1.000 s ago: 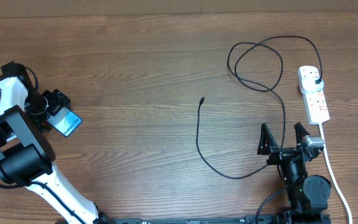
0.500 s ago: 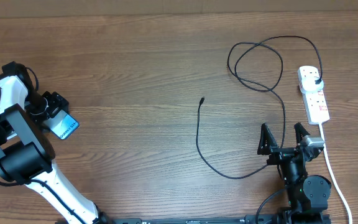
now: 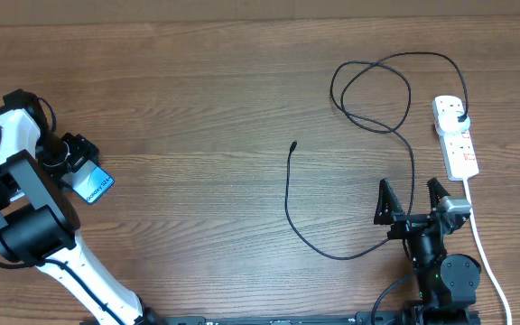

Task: Plug charger to phone and switch on socket
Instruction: 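Lift the phone with the left gripper and carry it forward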

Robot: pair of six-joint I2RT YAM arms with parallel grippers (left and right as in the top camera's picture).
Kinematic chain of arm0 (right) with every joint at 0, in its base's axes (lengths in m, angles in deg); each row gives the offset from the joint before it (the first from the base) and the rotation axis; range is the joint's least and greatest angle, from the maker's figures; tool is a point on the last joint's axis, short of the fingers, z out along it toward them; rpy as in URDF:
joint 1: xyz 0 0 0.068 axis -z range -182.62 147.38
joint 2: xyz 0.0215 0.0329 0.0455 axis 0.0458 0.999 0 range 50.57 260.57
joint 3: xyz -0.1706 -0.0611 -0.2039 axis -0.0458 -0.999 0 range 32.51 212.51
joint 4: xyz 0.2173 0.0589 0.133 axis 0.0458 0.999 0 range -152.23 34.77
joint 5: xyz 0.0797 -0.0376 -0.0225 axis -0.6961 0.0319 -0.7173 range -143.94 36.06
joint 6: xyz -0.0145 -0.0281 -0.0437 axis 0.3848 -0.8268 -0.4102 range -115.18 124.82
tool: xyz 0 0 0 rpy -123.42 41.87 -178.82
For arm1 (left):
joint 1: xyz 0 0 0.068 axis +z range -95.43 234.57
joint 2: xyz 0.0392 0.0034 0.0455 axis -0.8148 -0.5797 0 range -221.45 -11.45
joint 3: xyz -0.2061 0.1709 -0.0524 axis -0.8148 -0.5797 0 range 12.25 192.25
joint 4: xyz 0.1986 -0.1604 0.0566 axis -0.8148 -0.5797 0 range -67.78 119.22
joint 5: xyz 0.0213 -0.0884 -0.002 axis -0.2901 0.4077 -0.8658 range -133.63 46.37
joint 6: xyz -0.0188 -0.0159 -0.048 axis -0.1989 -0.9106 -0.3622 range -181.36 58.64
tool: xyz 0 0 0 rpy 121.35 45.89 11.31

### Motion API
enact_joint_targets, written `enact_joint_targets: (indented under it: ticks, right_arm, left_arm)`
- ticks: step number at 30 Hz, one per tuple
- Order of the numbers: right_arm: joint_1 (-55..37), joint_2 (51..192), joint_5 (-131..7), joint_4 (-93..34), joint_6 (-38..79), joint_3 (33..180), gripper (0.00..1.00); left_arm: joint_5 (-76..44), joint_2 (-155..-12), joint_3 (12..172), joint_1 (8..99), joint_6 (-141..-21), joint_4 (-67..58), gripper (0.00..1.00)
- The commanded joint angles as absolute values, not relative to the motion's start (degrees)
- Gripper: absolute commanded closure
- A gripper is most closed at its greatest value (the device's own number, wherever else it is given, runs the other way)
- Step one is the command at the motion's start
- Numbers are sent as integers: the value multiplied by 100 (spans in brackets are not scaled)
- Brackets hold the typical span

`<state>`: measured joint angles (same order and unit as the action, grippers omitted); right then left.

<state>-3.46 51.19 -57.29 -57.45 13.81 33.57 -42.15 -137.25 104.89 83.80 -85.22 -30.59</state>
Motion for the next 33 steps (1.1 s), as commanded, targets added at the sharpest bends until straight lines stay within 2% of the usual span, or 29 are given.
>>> enact_joint_targets:
  ticks: [1,6,10,33]
  right_arm:
    - [-379,5074,-5655,-5761,1396,3296,0]
    - [-379,5074,-5655,-5761,1396,3296,0]
    - [-379,5074,-5655,-5759,1396,3296,0]
    - [-379,5074,-5655,-5761,1396,3296,0]
  left_arm:
    - [-4187,-14217,10561,8378,-8513,-3181,18]
    - [-3944,-14217,11057,8378,-8434,-3579,24]
    - [-3844,-14214,11409,8350,-8404,-3835,25]
    - [-3728,-14214,13357,7281,-8406,-4895,25]
